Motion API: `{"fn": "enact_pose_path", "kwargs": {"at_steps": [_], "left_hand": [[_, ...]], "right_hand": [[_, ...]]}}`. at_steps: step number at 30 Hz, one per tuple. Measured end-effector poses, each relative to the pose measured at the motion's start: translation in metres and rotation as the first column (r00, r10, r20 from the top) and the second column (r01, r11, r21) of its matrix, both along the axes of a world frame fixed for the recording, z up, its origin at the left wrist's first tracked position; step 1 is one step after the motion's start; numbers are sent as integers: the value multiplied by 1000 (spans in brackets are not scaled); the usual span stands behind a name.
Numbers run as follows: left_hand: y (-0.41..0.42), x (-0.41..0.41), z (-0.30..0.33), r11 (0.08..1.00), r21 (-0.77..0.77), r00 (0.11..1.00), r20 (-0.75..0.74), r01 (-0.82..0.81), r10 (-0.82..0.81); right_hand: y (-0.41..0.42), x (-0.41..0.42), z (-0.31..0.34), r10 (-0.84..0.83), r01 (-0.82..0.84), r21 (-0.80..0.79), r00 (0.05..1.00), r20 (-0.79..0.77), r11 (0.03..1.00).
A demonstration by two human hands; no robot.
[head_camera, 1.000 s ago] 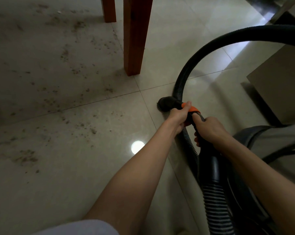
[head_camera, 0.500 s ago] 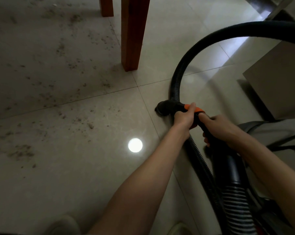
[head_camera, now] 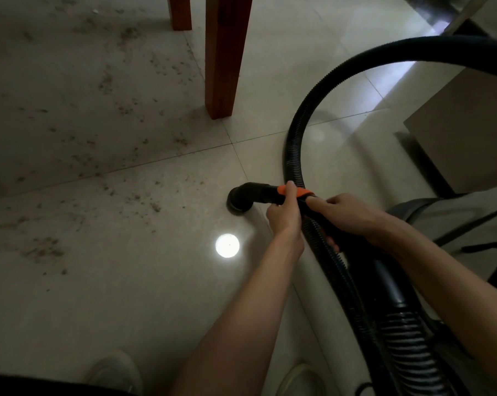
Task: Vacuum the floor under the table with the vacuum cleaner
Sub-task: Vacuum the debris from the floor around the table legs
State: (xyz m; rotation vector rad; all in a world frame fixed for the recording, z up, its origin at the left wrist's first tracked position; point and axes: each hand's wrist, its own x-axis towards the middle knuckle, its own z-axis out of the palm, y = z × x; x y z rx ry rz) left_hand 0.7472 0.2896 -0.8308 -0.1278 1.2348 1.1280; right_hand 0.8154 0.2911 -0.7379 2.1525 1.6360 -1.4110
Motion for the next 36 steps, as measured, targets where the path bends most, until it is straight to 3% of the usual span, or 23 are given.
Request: {"fn": "enact_pose_path", "kwargs": {"at_steps": [4, 9, 12, 18, 26, 36], "left_hand": [[2, -4, 12, 999, 7, 998, 46, 43, -43], [-22, -4, 11, 998, -59, 998, -46, -38, 36], [-38, 0, 8, 997, -36, 997, -42, -69, 67], [-35, -1, 18, 998, -28, 998, 13, -58, 58], [-61, 21, 27, 966, -122, 971, 44, -228, 235], [-49, 15, 21, 981, -43, 981, 26, -192, 193]], "right_hand": [[-4, -1, 1, 20, -32, 91, 991, 134, 995], [-14, -6, 10, 49, -50, -65, 999, -10, 997], [-18, -7, 15, 83, -83, -143, 997, -9, 986], [-20, -8, 17, 130, -127, -53, 989, 70, 991], [-19, 0, 31, 285, -237, -295, 950, 132, 926], [-24, -4, 23, 215, -199, -125, 967, 138, 972]]}}
